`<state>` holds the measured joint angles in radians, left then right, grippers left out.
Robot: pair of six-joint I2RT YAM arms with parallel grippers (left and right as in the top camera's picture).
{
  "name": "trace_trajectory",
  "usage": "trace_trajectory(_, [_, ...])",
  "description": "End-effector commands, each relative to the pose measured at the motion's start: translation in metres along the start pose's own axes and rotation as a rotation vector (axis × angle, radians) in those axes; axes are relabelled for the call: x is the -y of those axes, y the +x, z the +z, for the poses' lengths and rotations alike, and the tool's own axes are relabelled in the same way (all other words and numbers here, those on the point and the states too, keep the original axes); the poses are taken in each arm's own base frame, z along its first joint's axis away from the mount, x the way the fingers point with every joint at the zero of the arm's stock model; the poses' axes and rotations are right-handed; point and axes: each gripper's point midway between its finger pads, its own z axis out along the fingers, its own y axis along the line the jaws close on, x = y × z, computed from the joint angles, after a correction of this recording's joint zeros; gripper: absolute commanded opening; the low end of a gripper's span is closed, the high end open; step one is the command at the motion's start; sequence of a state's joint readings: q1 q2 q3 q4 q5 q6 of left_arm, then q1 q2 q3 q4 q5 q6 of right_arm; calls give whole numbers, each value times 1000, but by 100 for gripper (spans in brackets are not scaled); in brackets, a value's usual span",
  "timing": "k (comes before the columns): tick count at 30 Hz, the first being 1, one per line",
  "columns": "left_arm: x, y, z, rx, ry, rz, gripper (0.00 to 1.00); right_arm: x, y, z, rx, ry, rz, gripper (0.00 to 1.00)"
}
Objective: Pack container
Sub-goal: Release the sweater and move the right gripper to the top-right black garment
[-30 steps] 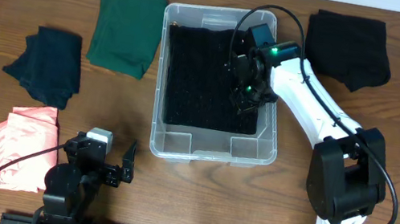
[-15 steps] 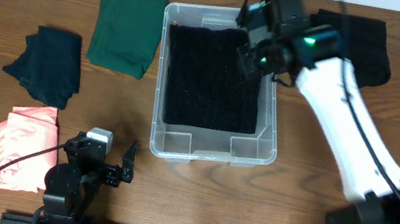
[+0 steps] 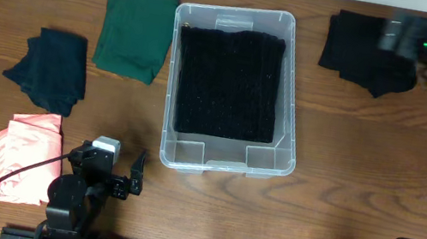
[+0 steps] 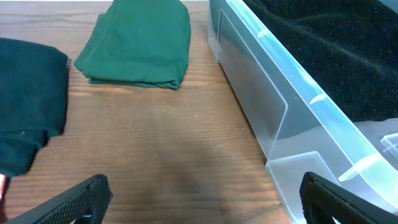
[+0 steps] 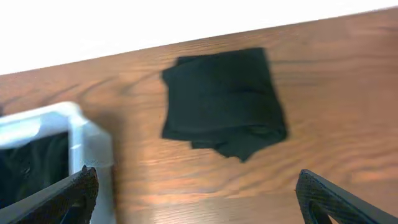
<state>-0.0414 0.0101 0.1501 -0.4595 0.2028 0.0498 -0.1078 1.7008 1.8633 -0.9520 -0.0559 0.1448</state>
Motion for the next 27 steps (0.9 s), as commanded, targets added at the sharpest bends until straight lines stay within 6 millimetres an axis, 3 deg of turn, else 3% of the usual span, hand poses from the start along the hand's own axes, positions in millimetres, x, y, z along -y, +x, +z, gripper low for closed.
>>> trace_trajectory(1, [-1, 7, 3, -13, -4, 4, 98, 28, 2, 10, -34, -80, 55, 99])
trace_trajectory(6, [-1, 7, 3, -13, -4, 4, 98, 71, 11, 46, -81, -235, 84, 99])
trace_trajectory(10, [-1, 7, 3, -13, -4, 3, 98, 102, 24, 93, -100, -325, 131, 99])
trace_trajectory(15, [-1, 7, 3, -13, -4, 4, 98, 140, 42, 147, -100, -468, 313, 99])
trace_trajectory(20, [-1, 7, 3, -13, -4, 4, 98, 184, 76, 195, -152, -433, 545, 99])
trace_trajectory(23, [-1, 7, 3, -13, -4, 4, 98, 186, 99, 215, -202, -469, 599, 99])
trace_trajectory(27, [-1, 7, 3, -13, -4, 4, 98, 174, 125, 237, -267, -525, 636, 99])
